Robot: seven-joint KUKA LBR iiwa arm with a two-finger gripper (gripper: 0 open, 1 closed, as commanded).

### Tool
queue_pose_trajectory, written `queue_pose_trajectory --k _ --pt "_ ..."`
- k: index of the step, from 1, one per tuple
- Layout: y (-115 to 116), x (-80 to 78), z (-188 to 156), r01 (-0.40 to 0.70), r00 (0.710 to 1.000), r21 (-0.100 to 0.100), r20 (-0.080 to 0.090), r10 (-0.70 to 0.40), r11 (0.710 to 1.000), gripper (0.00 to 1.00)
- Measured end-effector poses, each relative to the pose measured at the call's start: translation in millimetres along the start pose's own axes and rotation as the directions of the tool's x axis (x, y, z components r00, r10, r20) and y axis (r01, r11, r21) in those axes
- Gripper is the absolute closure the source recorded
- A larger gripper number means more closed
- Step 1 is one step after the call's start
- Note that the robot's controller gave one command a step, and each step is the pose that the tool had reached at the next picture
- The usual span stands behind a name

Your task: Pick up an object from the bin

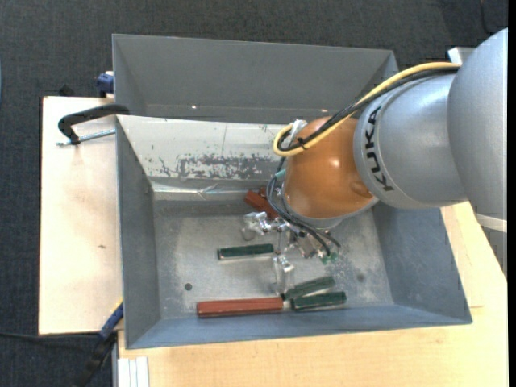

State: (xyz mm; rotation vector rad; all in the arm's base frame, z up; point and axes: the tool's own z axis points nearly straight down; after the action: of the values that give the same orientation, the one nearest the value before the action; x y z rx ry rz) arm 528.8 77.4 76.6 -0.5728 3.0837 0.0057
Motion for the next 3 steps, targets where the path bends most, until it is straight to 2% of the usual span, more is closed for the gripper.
queue_pose_trajectory --k 1,2,3 --pt "14.9 -30.0 -8.1 -0.045 0.999 0.001 0.0 0.045 0.999 1.0" --pt "14.9 -29.9 -8.1 -0.045 0.999 0.001 0.0 0.045 0.999 1.0" --pt "6.3 -35.4 -23.7 -0.039 0.999 0.002 -0.001 0.039 0.999 1.0"
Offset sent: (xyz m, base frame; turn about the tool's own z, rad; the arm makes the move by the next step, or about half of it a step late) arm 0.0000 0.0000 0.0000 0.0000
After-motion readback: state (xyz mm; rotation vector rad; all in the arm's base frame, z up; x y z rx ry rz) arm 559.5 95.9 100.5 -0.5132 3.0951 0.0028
